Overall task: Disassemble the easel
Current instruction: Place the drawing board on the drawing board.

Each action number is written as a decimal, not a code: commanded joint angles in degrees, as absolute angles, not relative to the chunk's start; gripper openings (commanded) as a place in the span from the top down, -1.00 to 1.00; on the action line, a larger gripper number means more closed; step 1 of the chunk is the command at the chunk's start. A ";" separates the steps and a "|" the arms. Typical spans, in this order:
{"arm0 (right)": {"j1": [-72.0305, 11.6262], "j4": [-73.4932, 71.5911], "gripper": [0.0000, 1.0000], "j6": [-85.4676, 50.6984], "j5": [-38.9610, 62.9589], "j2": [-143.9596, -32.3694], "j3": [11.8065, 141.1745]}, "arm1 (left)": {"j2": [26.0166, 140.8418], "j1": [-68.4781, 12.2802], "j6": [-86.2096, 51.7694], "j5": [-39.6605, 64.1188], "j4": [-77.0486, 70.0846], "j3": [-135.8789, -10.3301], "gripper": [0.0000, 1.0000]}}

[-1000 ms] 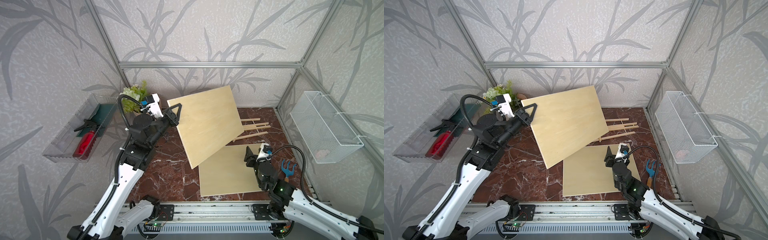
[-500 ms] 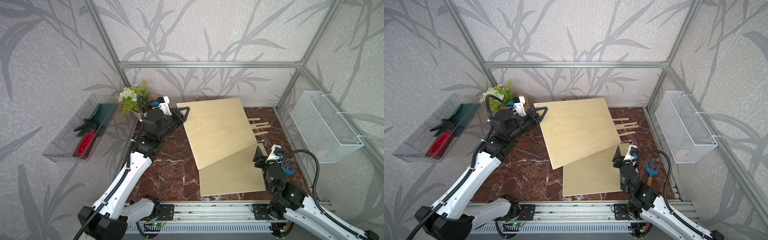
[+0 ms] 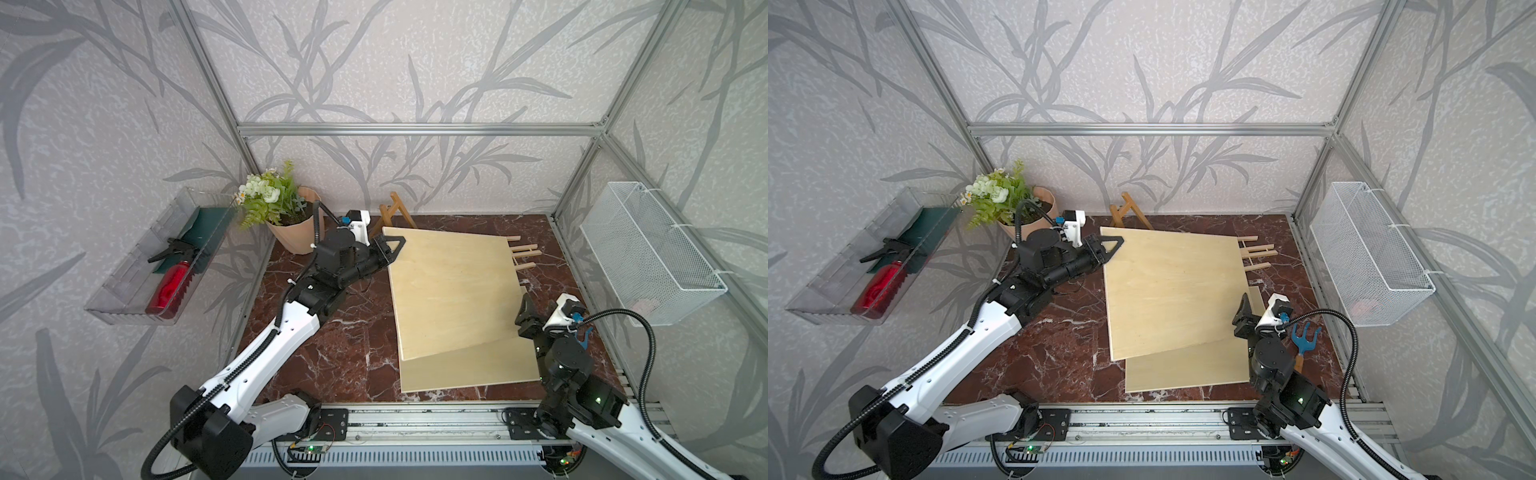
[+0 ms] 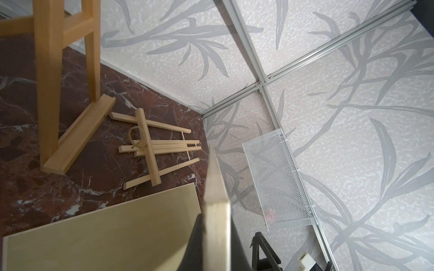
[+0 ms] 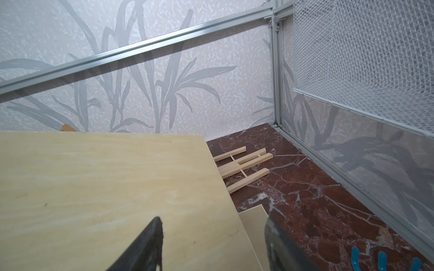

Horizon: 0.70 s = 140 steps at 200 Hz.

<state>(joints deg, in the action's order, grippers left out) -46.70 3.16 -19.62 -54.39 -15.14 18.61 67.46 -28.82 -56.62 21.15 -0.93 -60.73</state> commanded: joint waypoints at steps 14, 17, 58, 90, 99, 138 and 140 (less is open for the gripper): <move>-46.50 1.89 -0.35 -18.58 -54.18 -16.69 19.38 | 65.67 -31.73 -64.79 21.55 -20.12 -59.11 1.00; -46.44 1.82 -0.35 -18.55 -54.07 -17.04 19.34 | 65.92 -31.87 -64.97 21.55 -20.39 -58.90 1.00; -46.34 -0.62 -0.36 -17.52 -52.12 -22.44 19.61 | 68.21 -33.01 -67.97 21.20 -24.22 -55.50 1.00; -45.25 -0.67 -0.37 -17.69 -47.93 -29.07 21.28 | 67.53 -32.97 -69.93 21.60 -25.78 -52.61 1.00; -44.78 -0.34 -0.37 -18.08 -46.80 -31.11 21.88 | 66.94 -32.97 -70.08 21.30 -26.11 -51.49 1.00; -41.84 1.53 -0.37 -20.62 -40.82 -38.33 24.03 | 66.55 -32.38 -71.90 21.62 -27.29 -47.48 1.00; -41.66 1.57 -0.37 -20.75 -40.48 -38.65 24.11 | 66.60 -32.42 -72.03 21.73 -27.43 -47.36 1.00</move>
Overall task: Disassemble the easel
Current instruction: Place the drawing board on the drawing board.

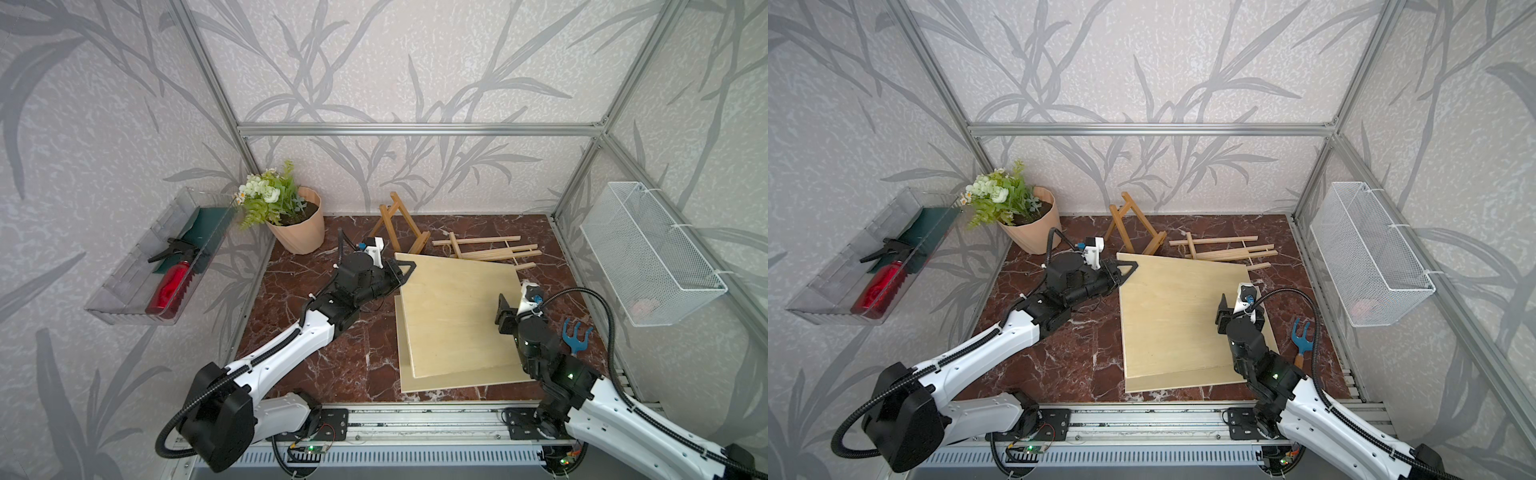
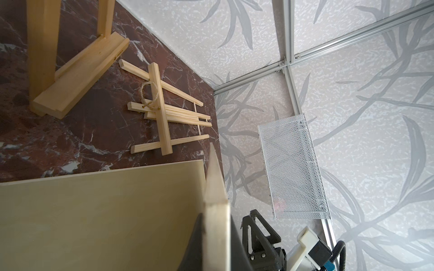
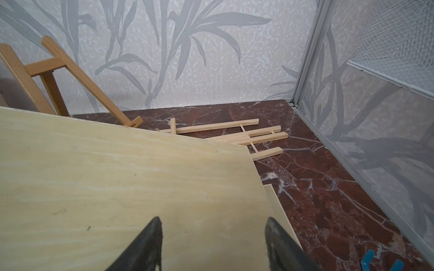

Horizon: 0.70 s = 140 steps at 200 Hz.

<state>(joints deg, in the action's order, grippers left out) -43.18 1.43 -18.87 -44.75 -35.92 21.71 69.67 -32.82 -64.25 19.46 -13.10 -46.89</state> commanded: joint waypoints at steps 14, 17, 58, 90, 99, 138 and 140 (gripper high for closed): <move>-40.68 2.16 -0.37 -21.54 -38.93 -40.51 24.58 | 66.85 -32.34 -72.35 22.31 -27.37 -46.43 1.00; -40.49 2.19 -0.37 -21.67 -38.62 -40.86 24.68 | 66.88 -32.31 -72.41 22.39 -27.29 -46.20 1.00; -38.85 2.61 -0.37 -23.06 -35.89 -44.09 25.15 | 68.02 -31.14 -72.62 25.20 -26.83 -43.52 1.00; -38.46 2.55 -0.37 -23.51 -34.94 -45.00 25.22 | 69.15 -29.95 -72.33 28.81 -26.77 -41.52 1.00; -38.43 2.47 -0.37 -23.58 -34.71 -45.22 25.22 | 69.80 -29.84 -71.92 29.85 -26.14 -41.47 1.00; -38.23 2.30 -0.37 -23.83 -34.08 -45.69 25.22 | 73.61 -30.37 -71.90 32.61 -27.40 -40.52 1.00; -38.23 2.35 -0.37 -23.82 -34.10 -45.68 25.22 | 73.75 -30.42 -71.92 32.56 -27.53 -40.45 1.00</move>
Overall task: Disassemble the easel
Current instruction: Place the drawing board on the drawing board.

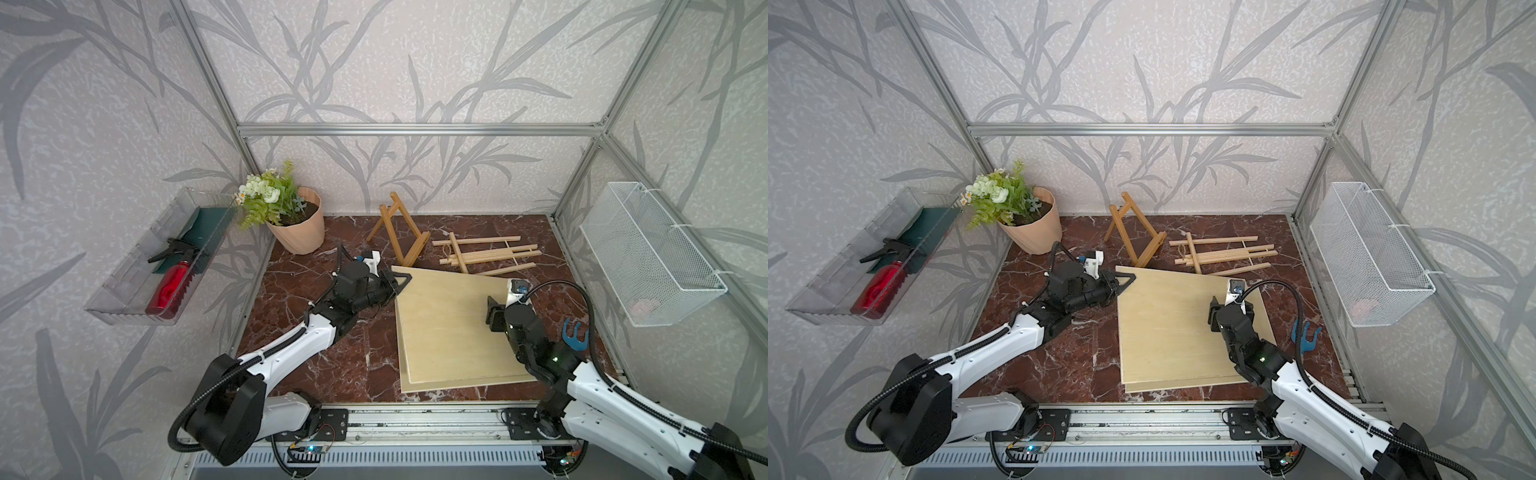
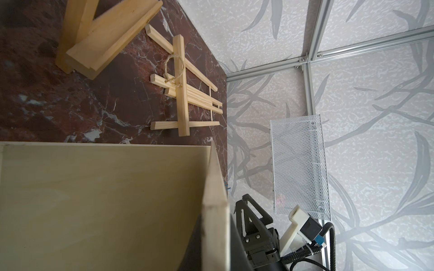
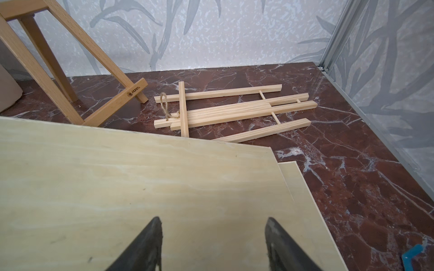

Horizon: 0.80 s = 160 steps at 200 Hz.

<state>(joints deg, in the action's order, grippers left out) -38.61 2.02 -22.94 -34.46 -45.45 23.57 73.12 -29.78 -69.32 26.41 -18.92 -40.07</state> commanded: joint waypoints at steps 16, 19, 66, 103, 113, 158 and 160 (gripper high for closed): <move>-38.21 2.28 -0.37 -23.91 -34.10 -45.64 25.19 | 75.14 -30.91 -71.82 31.95 -28.27 -40.15 1.00; -38.22 2.21 -0.37 -23.95 -34.06 -45.66 25.14 | 75.42 -30.97 -71.81 31.84 -28.38 -40.16 1.00; -38.08 2.04 -0.37 -24.17 -33.53 -46.14 25.14 | 81.82 -32.30 -72.92 30.79 -32.72 -39.85 1.00; -38.12 1.95 -0.37 -24.32 -33.08 -46.09 25.05 | 84.15 -32.23 -71.80 27.77 -33.43 -38.78 1.00; -38.06 1.87 -0.37 -24.37 -32.80 -46.12 24.99 | 84.61 -32.16 -70.89 26.88 -32.61 -38.59 1.00; -37.99 1.51 -0.37 -24.74 -31.78 -46.23 24.87 | 85.60 -30.33 -66.66 26.04 -28.17 -38.32 1.00; -38.02 1.50 -0.37 -24.77 -31.74 -46.27 24.87 | 85.85 -30.30 -66.57 26.33 -28.01 -38.47 1.00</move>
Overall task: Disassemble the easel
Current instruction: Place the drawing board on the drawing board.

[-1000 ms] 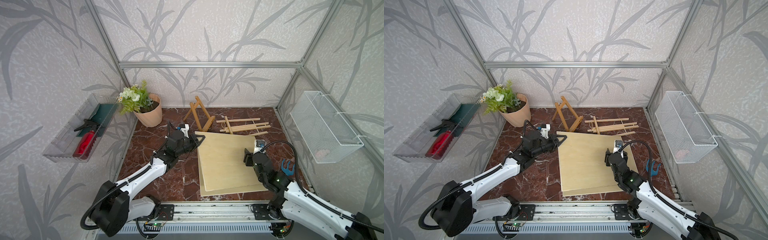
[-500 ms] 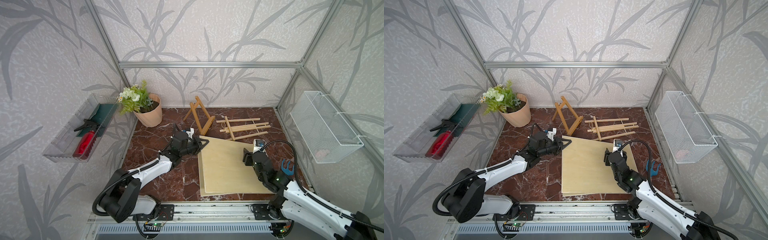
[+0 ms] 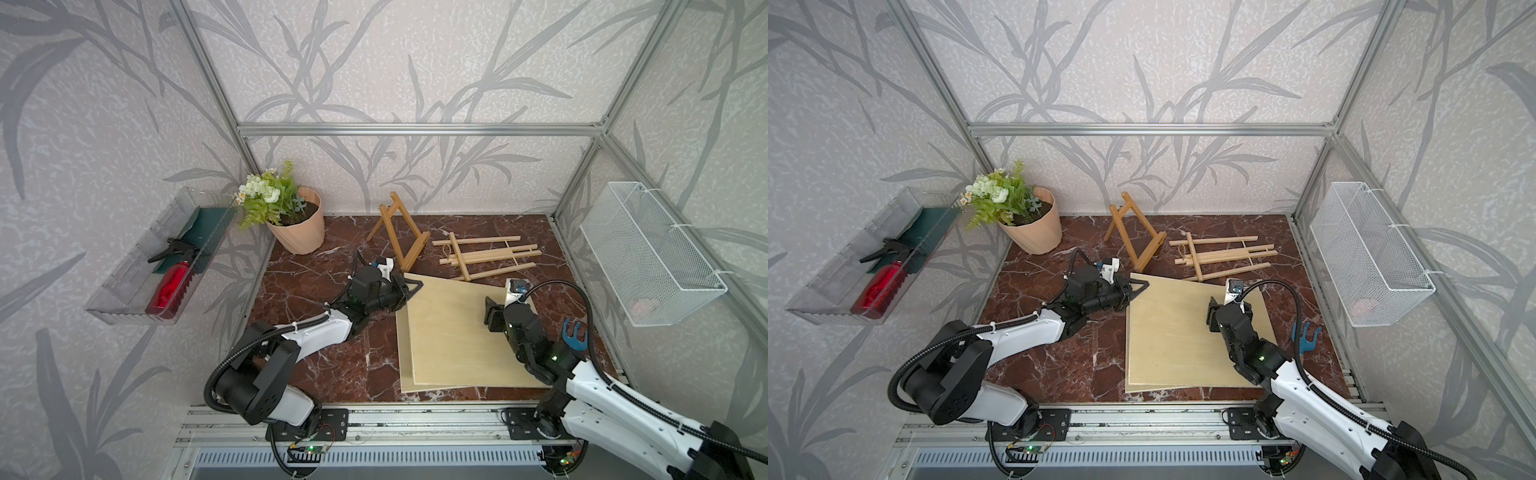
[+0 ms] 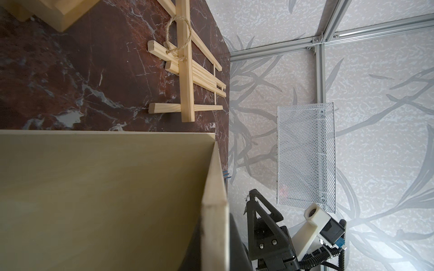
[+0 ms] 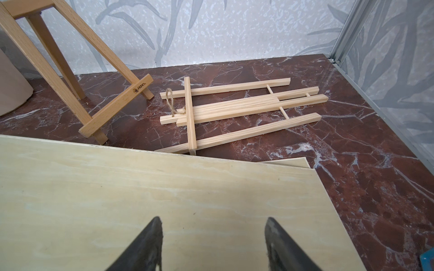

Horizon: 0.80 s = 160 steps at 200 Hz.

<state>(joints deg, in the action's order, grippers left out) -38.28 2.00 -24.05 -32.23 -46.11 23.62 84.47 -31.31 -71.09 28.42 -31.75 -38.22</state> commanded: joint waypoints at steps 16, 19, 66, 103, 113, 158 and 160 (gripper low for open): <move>-37.99 1.41 -0.37 -24.87 -31.55 -46.41 24.87 | 87.43 -30.05 -66.21 27.65 -28.06 -38.67 1.00; -37.97 1.42 -0.37 -24.83 -31.49 -46.47 24.87 | 87.71 -30.04 -66.11 27.73 -28.02 -38.67 1.00; -38.01 1.08 -0.37 -25.08 -31.16 -46.49 24.70 | 88.41 -29.23 -64.62 26.47 -27.33 -37.19 0.93; -37.97 0.70 -0.37 -25.23 -30.42 -47.28 24.76 | 90.27 -28.55 -64.43 25.37 -28.90 -36.96 0.74; -37.97 0.53 -0.37 -25.31 -30.28 -47.46 24.65 | 90.69 -28.40 -64.11 25.27 -28.85 -37.07 0.69; -37.97 -0.16 -0.37 -25.76 -28.67 -49.01 24.76 | 91.56 -26.29 -63.33 25.66 -29.39 -36.08 0.30; -37.97 -0.13 -0.37 -25.84 -28.59 -49.08 24.78 | 91.53 -26.22 -63.31 25.66 -29.45 -36.05 0.28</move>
